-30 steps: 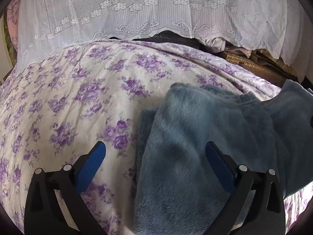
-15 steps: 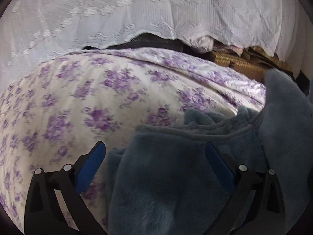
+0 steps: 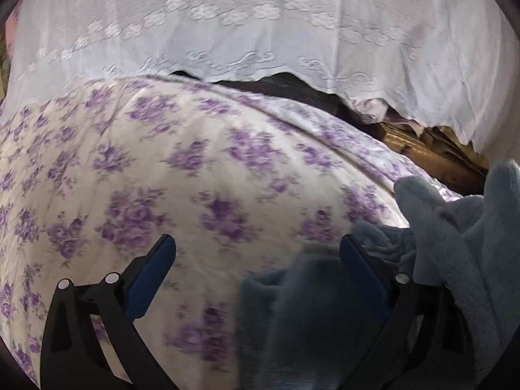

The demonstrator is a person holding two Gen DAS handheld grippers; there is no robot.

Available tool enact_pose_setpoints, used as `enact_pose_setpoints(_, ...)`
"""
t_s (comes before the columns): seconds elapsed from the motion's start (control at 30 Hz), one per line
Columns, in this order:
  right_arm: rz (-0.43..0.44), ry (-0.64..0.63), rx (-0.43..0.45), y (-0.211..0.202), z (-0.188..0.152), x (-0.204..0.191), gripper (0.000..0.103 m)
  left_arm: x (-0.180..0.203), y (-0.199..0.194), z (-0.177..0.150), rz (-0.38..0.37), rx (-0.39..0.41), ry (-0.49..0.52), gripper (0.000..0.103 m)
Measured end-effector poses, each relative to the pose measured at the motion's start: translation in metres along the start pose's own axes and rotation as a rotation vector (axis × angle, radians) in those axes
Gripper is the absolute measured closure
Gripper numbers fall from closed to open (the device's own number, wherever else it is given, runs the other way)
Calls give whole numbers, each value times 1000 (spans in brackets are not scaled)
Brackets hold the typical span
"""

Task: Fold small clothes
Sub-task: 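Lay the folded fleece down and open the right tool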

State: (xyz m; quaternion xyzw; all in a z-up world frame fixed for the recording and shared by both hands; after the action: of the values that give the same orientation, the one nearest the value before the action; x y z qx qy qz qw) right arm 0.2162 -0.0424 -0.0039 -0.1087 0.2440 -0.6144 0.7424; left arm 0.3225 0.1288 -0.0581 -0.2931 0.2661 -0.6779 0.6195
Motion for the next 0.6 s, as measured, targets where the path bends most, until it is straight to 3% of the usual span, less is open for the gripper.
enact_pose_setpoints(0.17,-1,-86,-44,10,-23,-12,73,-33,10,-11,4,-57,-82,4)
enact_pose_setpoints(0.3,-56,-241,-184,40,-56,-21,68,-55,17,-17,1,-92,-169,4)
enact_pose_setpoints(0.4,-31,-354,-199,40,-70,-35,36,-63,8,-15,26,-81,-182,4)
enact_pose_setpoints(0.5,6,-395,-196,29,-72,-41,27,-60,-9,-7,62,-46,-124,4)
enact_pose_setpoints(0.6,109,-396,-198,7,-64,-40,24,-53,-32,3,101,12,-64,4)
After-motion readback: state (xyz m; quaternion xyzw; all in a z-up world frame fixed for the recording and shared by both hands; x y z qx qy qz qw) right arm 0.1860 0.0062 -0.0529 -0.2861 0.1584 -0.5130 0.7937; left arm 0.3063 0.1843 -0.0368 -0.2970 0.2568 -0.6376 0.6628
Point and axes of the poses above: each gripper's, at about its wrist camera, not at the fingertips, and y roughly the way its jaws point, x to its right, z to its top, the point moved 5 cm from there along y, roughly the way its jaws point, and after that the axes turned 11 degrees about y, right-handed, at the moved point
